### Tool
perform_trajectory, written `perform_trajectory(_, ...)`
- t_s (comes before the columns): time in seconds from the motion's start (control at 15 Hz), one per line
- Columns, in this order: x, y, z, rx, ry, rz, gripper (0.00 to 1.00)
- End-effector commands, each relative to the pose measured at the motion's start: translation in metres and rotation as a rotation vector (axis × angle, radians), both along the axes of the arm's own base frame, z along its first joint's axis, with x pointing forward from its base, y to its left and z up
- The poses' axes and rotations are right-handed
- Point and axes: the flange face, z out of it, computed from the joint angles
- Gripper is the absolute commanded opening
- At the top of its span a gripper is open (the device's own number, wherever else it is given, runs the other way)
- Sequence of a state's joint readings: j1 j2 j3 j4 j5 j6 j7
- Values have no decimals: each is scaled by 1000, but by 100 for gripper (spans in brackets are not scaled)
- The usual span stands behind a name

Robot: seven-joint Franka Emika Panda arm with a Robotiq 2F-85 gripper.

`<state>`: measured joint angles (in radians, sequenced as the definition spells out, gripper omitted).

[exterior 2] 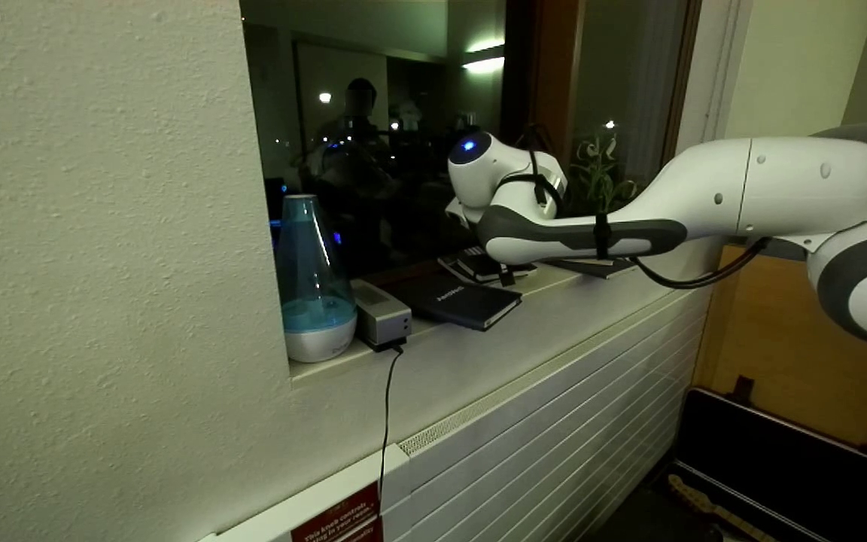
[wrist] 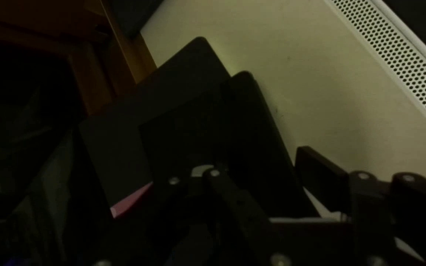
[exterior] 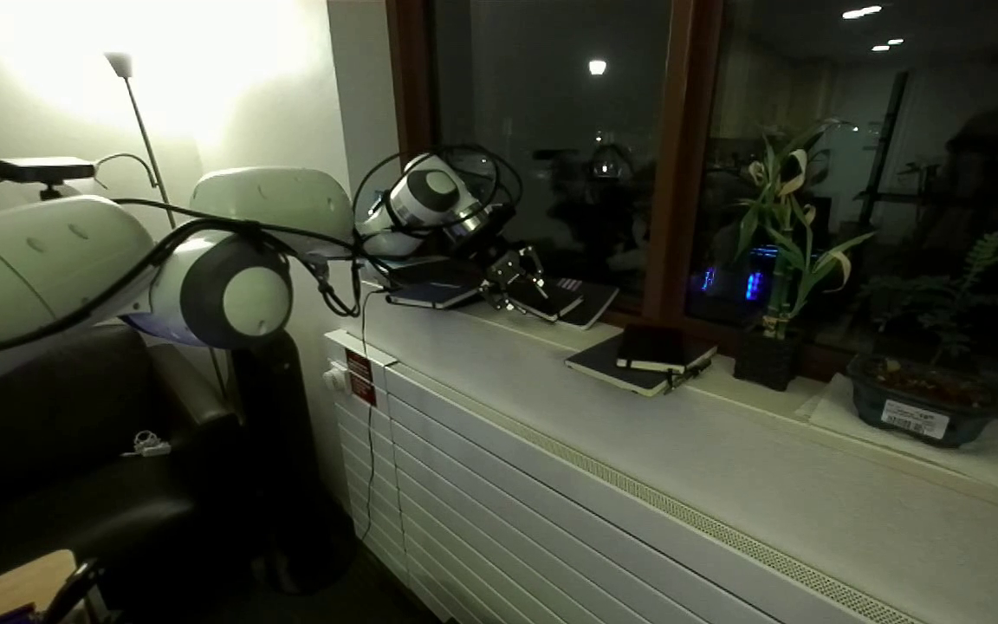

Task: Put one middle book on top of the book on the left.

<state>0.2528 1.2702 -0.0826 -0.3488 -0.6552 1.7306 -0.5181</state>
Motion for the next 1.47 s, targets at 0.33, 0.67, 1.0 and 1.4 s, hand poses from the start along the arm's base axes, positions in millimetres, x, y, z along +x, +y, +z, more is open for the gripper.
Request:
perform_trajectory(0.33, -1, 2, 16, 11, -39, -19, 11)
perform_trajectory(0.67, -5, 9, 48, 16, -57, -12, 7)
perform_trajectory(1.0, -14, 16, 94, 52, -67, 4, 5)
perform_trajectory(1.4, -25, 27, 134, 111, -79, 19, 6)
